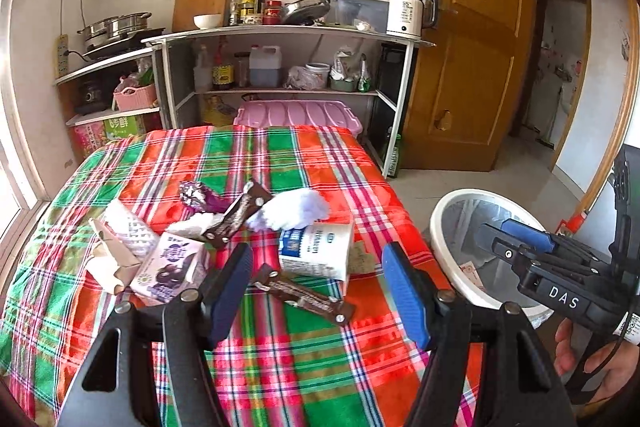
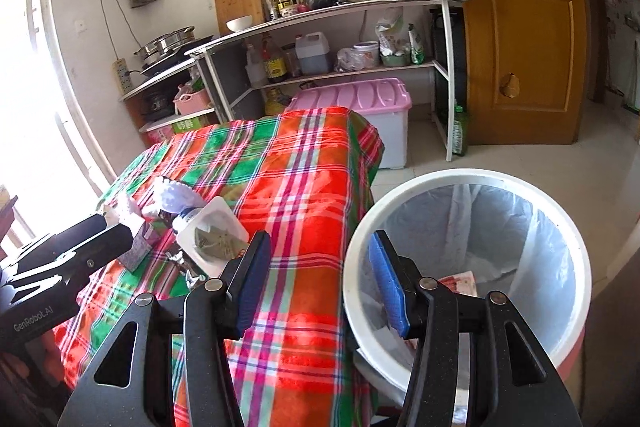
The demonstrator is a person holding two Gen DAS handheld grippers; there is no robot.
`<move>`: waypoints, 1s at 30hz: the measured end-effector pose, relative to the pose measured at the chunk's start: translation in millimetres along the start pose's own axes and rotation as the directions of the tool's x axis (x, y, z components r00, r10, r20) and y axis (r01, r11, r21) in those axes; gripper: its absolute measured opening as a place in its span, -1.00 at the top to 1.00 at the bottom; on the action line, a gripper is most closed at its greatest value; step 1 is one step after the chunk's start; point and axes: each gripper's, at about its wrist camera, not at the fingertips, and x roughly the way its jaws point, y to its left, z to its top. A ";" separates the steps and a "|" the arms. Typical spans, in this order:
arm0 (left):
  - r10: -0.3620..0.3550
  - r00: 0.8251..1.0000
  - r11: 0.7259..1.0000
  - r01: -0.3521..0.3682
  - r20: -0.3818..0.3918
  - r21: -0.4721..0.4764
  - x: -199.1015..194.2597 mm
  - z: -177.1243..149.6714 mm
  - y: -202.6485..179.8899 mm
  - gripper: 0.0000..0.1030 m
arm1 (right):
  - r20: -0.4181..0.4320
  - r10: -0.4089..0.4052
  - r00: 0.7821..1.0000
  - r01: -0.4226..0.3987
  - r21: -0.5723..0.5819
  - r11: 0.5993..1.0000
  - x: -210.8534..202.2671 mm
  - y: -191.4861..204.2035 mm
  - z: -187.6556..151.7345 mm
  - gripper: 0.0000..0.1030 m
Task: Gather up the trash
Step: 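Move the right tool to the table and grasp the white yogurt cup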
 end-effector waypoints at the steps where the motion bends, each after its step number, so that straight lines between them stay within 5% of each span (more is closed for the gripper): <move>1: 0.010 1.000 1.000 -0.010 0.002 -0.011 -1.4 -1.3 6.8 -0.36 | -0.004 0.015 1.000 -0.015 -0.011 1.000 3.4 5.5 0.4 -0.08; 12: 0.096 0.995 0.992 -0.098 -0.027 -0.085 -2.0 -15.4 68.1 -0.42 | -0.074 0.158 0.985 -0.166 -0.135 0.977 40.8 56.7 0.7 -0.31; 20: 0.108 0.992 0.985 -0.115 -0.062 -0.126 6.0 -22.6 93.7 -0.43 | -0.144 0.148 0.978 -0.176 -0.201 0.964 63.0 77.3 -10.6 -0.31; 30: 0.110 0.989 0.983 -0.123 -0.103 -0.136 29.8 -23.6 102.9 -0.43 | -0.190 0.097 0.977 -0.126 -0.147 0.981 83.8 61.9 -3.4 -0.31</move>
